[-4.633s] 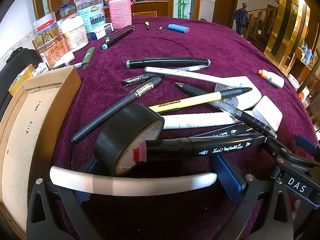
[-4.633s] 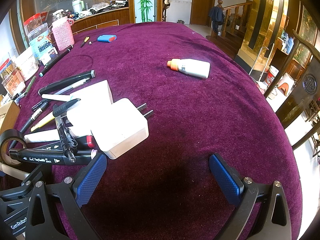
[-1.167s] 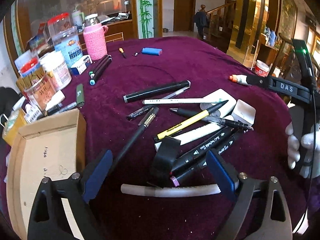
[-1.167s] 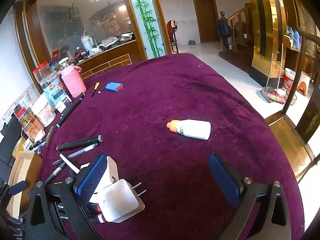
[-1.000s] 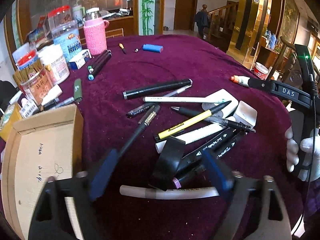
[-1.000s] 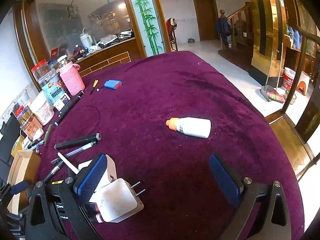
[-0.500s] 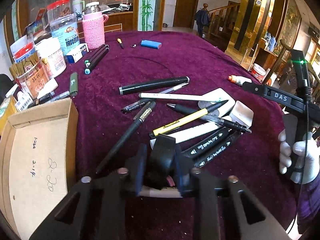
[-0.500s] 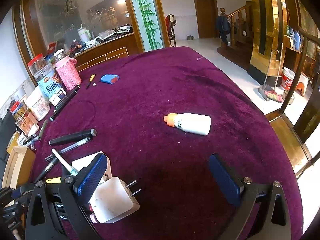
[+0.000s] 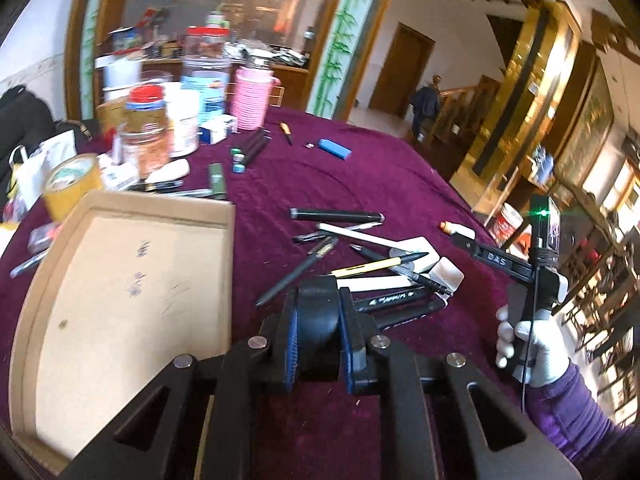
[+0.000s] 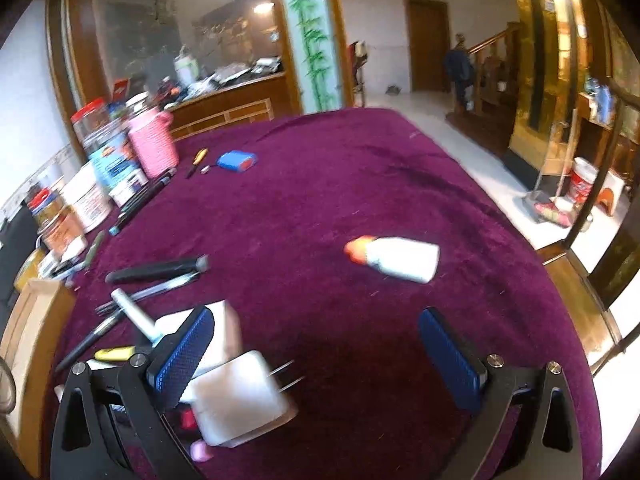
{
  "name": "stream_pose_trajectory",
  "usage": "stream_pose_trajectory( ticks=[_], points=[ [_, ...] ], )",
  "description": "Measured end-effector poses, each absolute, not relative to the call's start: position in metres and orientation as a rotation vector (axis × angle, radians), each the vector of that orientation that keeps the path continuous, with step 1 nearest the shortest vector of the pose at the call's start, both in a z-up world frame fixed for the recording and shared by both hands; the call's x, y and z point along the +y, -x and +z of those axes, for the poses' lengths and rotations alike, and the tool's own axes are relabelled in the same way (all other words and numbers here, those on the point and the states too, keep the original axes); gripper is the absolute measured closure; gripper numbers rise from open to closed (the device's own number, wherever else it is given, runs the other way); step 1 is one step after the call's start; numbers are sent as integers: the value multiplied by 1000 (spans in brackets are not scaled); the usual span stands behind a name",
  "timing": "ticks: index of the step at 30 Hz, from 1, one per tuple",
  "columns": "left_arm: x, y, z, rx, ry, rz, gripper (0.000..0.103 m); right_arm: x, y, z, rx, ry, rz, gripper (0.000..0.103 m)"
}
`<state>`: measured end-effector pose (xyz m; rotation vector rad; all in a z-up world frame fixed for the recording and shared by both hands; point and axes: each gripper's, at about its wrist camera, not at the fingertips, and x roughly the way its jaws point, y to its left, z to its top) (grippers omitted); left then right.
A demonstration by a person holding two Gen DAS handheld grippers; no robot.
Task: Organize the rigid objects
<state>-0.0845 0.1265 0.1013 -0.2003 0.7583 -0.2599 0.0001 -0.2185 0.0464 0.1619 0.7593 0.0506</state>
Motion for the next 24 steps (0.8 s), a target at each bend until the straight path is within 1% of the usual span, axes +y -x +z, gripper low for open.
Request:
stream_pose_trajectory(
  ticks=[3,5,9,11,13,14,20,24],
  points=[
    [140,96,104,750,216,-239,86,-192,18,58,802,-196,240,1],
    [146,101,104,741,220,-226,86,-156,30,64,857,-147,421,1],
    [151,108,101,727,216,-214,86,-93,46,50,979,-45,670,0],
    [154,113,99,724,219,-217,86,-70,49,35,1024,27,690,2],
    [158,116,98,723,223,-218,86,-56,49,21,1066,84,679,7],
    [161,117,97,723,225,-218,86,-52,47,14,1095,93,677,7],
    [183,122,92,711,277,-216,86,-23,56,16,1109,195,685,10],
    [193,124,88,713,309,-216,86,3,54,13,1092,324,613,19]
  ],
)
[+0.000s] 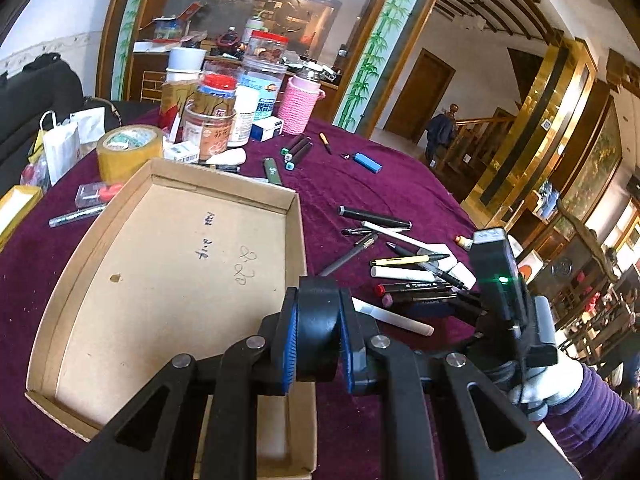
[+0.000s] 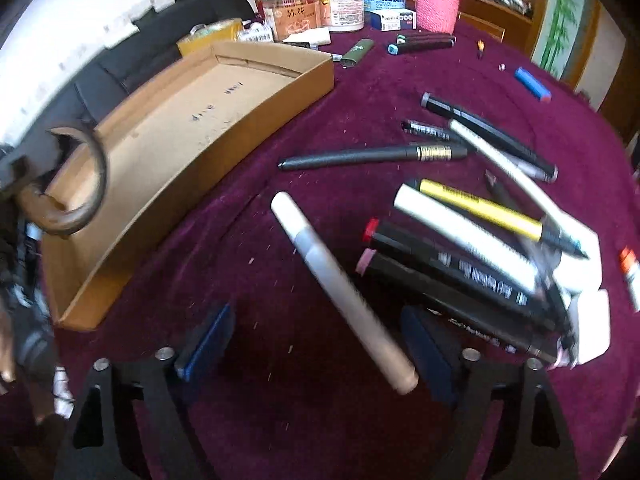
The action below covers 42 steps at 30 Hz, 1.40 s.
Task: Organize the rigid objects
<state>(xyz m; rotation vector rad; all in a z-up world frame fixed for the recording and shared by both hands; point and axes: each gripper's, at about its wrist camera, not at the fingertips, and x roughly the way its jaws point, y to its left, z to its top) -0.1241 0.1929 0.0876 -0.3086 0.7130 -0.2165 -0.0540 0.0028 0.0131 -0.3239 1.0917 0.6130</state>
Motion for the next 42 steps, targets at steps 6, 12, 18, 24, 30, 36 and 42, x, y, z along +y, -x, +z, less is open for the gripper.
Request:
stream_pose_trajectory(
  ticks=[6,12,18,24,30,36,42],
  points=[
    [207,134,86,707,328,-202,86,16,53,15,1059,367,612,45],
    [214,134,83,716,355,-199,86,15,57,18,1074,319,634,84],
    [207,132,82,724,349,-205,86,14,49,17,1081,261,647,83],
    [201,134,84,730,331,-204,86,14,46,18,1069,215,632,88],
    [211,130,92,730,315,-175,86,-7,52,33,1065,11,682,89],
    [227,102,94,768,307,-146,86,-8,50,79,1018,-190,812,89],
    [249,53,82,835,387,-139,86,25,18,84,1090,-419,880,88]
  ],
)
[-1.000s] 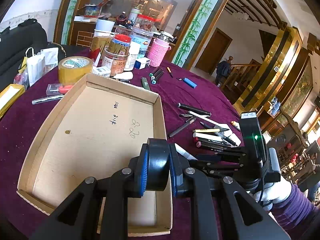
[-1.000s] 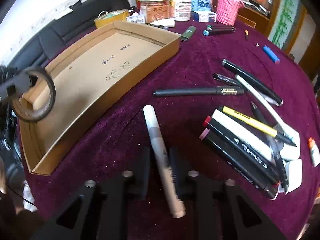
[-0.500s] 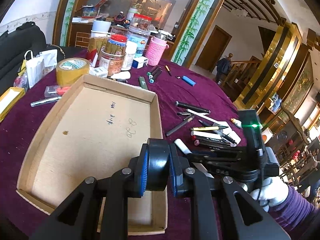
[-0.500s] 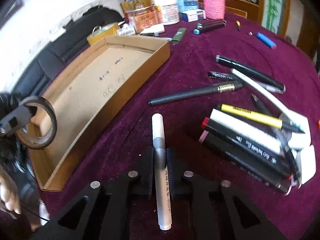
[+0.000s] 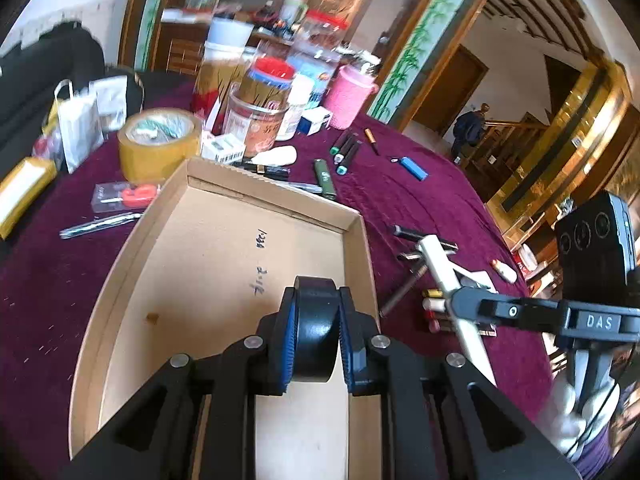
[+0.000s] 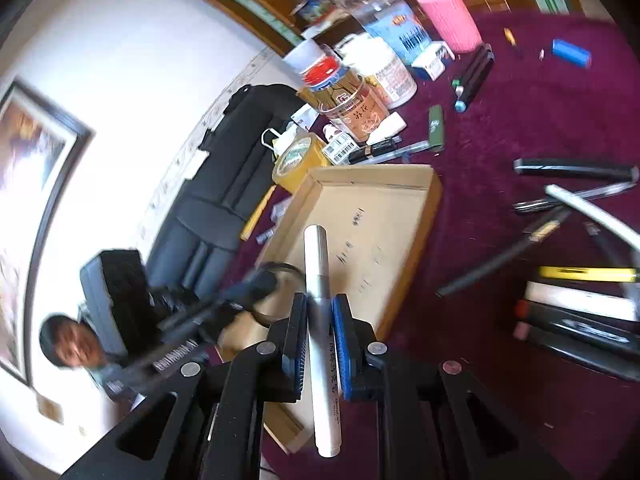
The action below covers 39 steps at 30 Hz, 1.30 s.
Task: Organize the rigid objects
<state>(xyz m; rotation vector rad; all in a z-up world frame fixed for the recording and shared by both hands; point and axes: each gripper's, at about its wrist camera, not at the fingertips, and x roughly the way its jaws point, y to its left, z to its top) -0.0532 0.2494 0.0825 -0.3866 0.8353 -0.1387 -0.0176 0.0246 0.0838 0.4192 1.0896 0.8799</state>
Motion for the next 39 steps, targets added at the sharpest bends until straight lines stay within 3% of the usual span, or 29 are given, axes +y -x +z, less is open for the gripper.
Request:
stream_pose_trajectory(
  ticks=[12,13,15,18,20,22,24,29,32,34,36,39],
  points=[
    [253,-24,42,946,485,-110,84,68,-38,46,1142,-376,628,88],
    [251,-27,42,948,482,-108,81,69,-39,47,1134,-361,613,88],
    [250,-31,44,938,481,-103,58,69,-45,47,1124,-353,595,88],
    [251,-32,49,912,476,-79,52,66,-49,46,1122,-335,573,85],
    [253,-31,50,909,485,-84,47,63,-50,45,1112,-320,558,79],
    [255,-26,55,894,482,-83,44,59,-49,47,1097,-314,556,61],
    [256,-21,61,879,470,-74,43,53,-44,55,1059,-291,545,52],
    [260,1,80,829,488,-64,31,33,-23,90,935,-173,530,49],
    [257,14,89,808,496,-68,29,15,-2,121,805,-81,484,38],
    [251,24,94,800,497,-82,28,-4,22,145,646,0,416,15],
    [240,34,99,793,478,-98,27,-22,46,156,481,65,325,0],
    [215,47,105,784,430,-129,24,-45,59,147,384,139,234,0]
  ],
)
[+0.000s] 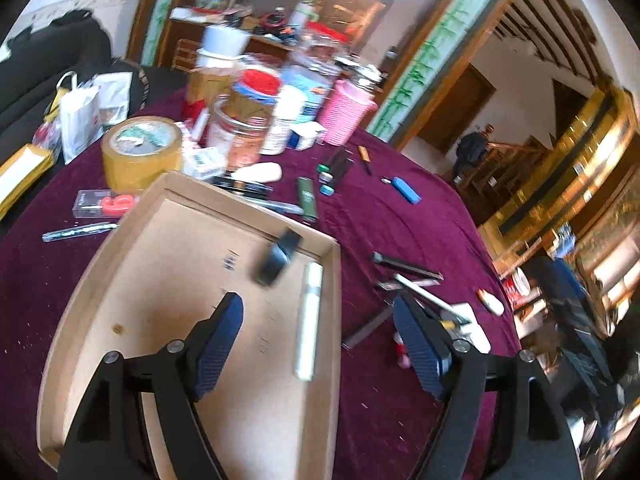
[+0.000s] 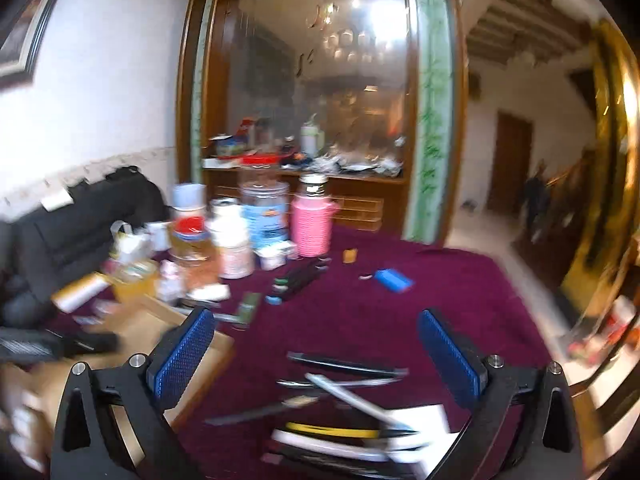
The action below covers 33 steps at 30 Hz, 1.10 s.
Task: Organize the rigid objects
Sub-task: 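Move both tools back over the pile of pens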
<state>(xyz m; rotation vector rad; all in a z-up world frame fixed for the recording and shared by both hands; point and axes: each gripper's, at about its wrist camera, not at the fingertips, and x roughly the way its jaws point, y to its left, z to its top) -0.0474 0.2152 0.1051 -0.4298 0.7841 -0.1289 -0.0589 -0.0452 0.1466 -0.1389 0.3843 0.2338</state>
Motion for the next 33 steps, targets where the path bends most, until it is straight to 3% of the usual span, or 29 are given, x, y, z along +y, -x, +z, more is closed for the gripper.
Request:
stream_pose_trajectory(
  ticks=[5,10,23,33],
  points=[
    [157,58,103,818,335,-222,23,-110,24,98,560,47,126,1],
    [96,49,83,896,219,-270,23,-171,14,65,567,-69,20,1],
    [0,-44,17,1083,74,-364,23,-206,10,60,623,-271,89,1],
    [-23,42,18,1181,-46,-635,23,-209,4,48,699,-325,115,1]
  ],
)
